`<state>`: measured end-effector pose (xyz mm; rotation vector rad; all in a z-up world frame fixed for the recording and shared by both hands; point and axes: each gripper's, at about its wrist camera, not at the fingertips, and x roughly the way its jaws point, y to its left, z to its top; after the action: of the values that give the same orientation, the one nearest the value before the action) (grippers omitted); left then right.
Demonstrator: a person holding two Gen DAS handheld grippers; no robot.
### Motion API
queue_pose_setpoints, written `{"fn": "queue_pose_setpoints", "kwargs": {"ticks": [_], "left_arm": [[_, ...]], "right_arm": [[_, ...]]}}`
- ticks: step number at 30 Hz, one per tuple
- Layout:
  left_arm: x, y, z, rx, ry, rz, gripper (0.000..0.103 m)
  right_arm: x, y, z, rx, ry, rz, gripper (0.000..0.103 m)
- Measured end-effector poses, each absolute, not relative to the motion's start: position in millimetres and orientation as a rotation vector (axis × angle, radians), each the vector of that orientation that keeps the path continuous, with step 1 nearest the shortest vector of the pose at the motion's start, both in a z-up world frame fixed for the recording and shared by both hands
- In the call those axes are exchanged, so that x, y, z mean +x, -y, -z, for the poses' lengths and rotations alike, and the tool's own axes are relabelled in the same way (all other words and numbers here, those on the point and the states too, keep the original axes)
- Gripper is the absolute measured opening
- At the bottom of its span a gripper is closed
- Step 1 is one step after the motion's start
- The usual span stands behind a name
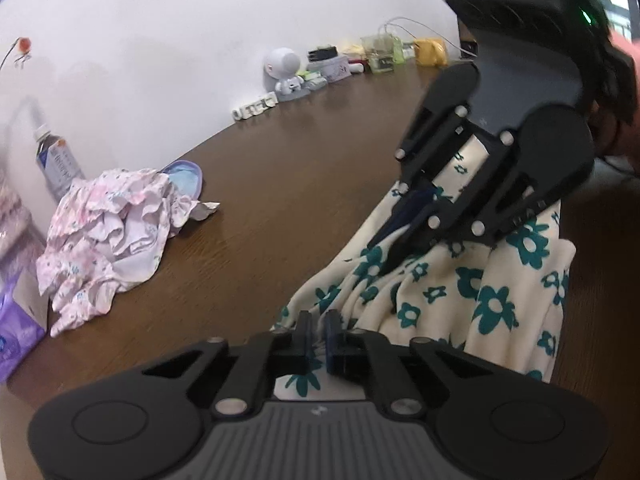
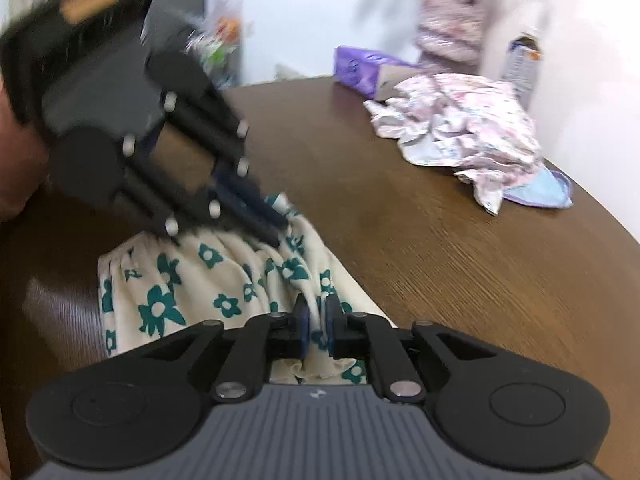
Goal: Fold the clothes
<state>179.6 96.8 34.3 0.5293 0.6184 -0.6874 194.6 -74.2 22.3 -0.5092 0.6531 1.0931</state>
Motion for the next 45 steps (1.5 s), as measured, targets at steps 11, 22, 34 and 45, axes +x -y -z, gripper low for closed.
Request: {"fn": "queue_pose_setpoints", "kwargs": {"ticks": [11, 22, 34, 45], "left_arm": [[171, -97, -31, 0.539, -0.57, 0.669, 0.003], [167, -98, -29, 0.543, -0.535, 0.661, 0.003], [163, -97, -27, 0.555, -0.515, 0.647, 0.002], [172, -107, -50, 0.462, -0.492, 0.601, 0.011]], "right_arm": [[172, 76, -13, -0.525, -0.533, -1.013, 0.008], [159, 77, -11, -0.555, -0.458, -0.978, 0.011], [171, 73, -37, -0.456, -0.478, -0.993, 0.033], [168, 67, -12, -0.484, -0.515, -0.965, 0.009]]}}
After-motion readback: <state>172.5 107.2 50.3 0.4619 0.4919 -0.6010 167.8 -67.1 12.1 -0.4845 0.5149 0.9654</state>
